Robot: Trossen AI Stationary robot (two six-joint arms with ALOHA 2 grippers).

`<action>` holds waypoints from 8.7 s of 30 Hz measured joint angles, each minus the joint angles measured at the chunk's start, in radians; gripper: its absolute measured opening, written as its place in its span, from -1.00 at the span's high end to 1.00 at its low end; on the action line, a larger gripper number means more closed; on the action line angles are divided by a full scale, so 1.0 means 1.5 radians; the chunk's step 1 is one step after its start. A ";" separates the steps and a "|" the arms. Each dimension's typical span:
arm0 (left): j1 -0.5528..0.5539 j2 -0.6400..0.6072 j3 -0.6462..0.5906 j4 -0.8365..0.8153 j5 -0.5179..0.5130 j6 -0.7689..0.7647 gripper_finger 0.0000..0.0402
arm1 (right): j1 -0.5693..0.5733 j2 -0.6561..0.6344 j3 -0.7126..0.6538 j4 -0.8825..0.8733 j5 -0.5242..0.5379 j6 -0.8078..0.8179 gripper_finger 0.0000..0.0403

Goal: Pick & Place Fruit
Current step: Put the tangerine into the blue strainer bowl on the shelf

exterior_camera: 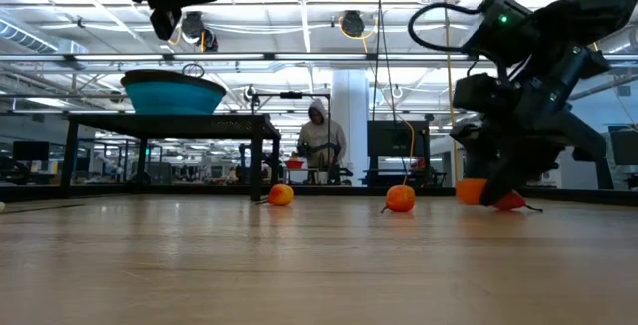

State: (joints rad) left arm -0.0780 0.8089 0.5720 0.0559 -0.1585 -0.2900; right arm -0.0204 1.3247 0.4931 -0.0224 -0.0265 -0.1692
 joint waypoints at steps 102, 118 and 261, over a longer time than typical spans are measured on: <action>-0.001 0.272 0.039 0.334 -0.052 -0.254 0.05 | -0.042 -0.153 0.026 0.371 -0.089 0.098 0.23; -0.001 0.457 0.251 0.259 -0.050 -0.286 -0.14 | 0.013 -0.110 0.103 0.292 0.020 -0.025 0.23; 0.077 0.325 0.367 -0.117 -0.113 -0.283 0.58 | 0.027 -0.371 0.144 -0.030 0.137 0.122 0.81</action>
State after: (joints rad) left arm 0.0368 1.2971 1.1228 -0.1189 -0.3282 -0.7138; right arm 0.0196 0.7677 0.7089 -0.0679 0.1784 0.0140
